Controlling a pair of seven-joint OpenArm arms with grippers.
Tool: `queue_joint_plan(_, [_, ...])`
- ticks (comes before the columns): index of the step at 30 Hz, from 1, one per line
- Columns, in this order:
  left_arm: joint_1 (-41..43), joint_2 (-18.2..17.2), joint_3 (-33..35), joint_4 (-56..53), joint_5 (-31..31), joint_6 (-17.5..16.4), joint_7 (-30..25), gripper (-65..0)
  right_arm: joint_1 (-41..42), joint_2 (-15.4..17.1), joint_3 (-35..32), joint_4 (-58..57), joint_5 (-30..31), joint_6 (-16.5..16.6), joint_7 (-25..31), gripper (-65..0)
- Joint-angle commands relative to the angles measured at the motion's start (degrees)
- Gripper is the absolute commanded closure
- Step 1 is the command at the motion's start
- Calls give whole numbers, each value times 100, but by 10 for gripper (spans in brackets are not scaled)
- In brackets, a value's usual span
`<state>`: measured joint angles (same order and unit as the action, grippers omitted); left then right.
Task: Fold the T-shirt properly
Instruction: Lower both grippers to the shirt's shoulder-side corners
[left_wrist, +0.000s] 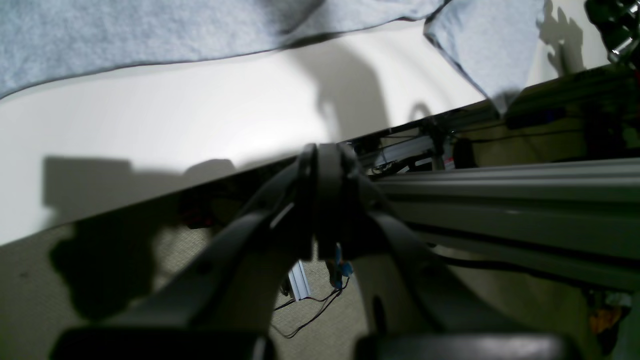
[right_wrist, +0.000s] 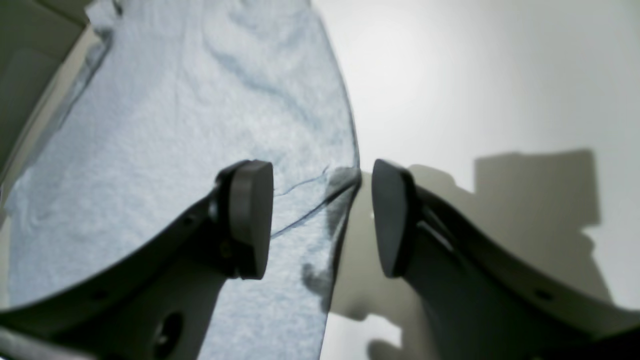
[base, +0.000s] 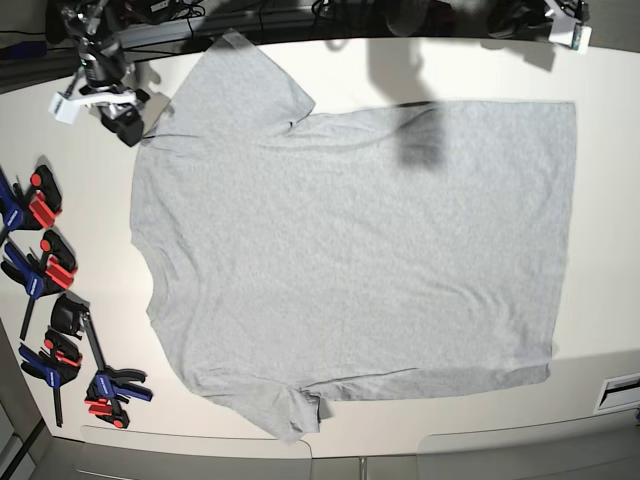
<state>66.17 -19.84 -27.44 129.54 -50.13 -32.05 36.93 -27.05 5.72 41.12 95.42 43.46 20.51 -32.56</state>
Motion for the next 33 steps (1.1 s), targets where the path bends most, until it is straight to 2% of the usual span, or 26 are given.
queue_joint_plan(1, [92,-22,-26,79,-94,-76,-92,0,96,74,-9,-39,33,42,118,-301])
queue_joint_plan(6, [96,-22,-26,79,61,-76,-87,0,470,63,-15,-599,7,-153,118,-301])
queue_joint_plan(14, [94,-22,-26,79,57,-76,-94,0,1113,61,-37,-1657,22,-138,-177,-301])
queue_joint_plan(18, [92,-22,-26,79,55,-76,-177,0,1329,61,-37,-1834,42,2,-636,-301])
queue_joint_plan(20, [79,-20,-26,79,55,-76,-236,-1,1370,61,-39,-1834,203,173,-804,-301])
queue_joint_plan(22, [31,-22,-26,79,57,-76,-245,-31,1375,61,-39,-1834,297,269,-874,-301])
queue_joint_plan(25, [-24,-42,-26,79,57,-76,-245,-108,1370,63,-37,-1834,315,267,-887,-294])
queue_joint_plan(27, [-76,-81,-28,79,59,-76,-245,-159,1370,63,-37,-1834,295,267,-887,-240])
queue_joint_plan(29, [-162,-101,-28,81,136,-76,-243,-192,1373,63,-37,-1834,151,284,-885,-128])
queue_joint_plan(31, [-304,-103,-28,81,420,-74,-245,-195,1373,63,-37,-1834,-22,439,-892,0])
queue_joint_plan(33, [-492,-149,-28,81,706,-35,-238,-194,1370,61,-37,-1834,-50,590,-914,0])
